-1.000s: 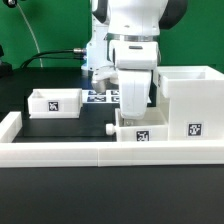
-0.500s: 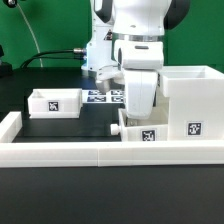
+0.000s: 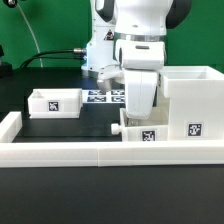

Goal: Assemble drawer

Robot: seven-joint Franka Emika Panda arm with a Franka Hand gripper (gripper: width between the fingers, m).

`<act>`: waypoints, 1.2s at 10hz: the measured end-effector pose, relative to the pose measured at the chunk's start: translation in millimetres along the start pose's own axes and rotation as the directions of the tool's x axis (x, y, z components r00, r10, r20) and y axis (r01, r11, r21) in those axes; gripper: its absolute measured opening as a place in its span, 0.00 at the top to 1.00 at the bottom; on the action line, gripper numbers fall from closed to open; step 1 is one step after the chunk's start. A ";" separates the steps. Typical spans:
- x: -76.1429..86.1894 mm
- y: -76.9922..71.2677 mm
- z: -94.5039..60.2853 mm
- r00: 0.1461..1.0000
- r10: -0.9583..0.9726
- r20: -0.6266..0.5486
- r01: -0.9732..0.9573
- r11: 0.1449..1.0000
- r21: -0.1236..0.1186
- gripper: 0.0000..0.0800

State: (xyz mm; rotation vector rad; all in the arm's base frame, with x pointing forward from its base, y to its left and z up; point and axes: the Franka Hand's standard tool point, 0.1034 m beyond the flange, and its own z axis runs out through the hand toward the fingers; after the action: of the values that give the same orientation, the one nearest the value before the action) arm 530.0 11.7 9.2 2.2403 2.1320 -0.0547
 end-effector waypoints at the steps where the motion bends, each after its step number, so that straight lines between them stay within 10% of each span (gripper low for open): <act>1: -0.4 -0.1 0.1 1.000 0.000 0.000 0.000 1.000 0.001 0.83; 5: 0.5 1.7 -7.2 1.000 0.013 0.002 -0.013 1.000 -0.002 0.25; 12: -26.9 7.8 -46.1 1.000 0.001 0.025 -0.001 1.000 -0.004 0.19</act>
Offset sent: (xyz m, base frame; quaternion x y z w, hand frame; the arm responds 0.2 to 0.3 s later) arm -0.0029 0.0039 0.0121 -0.0070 -0.0069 0.0140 0.9999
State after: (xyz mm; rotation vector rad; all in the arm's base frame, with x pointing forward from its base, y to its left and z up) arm 536.1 -12.8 56.9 2.2265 2.1165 -0.0778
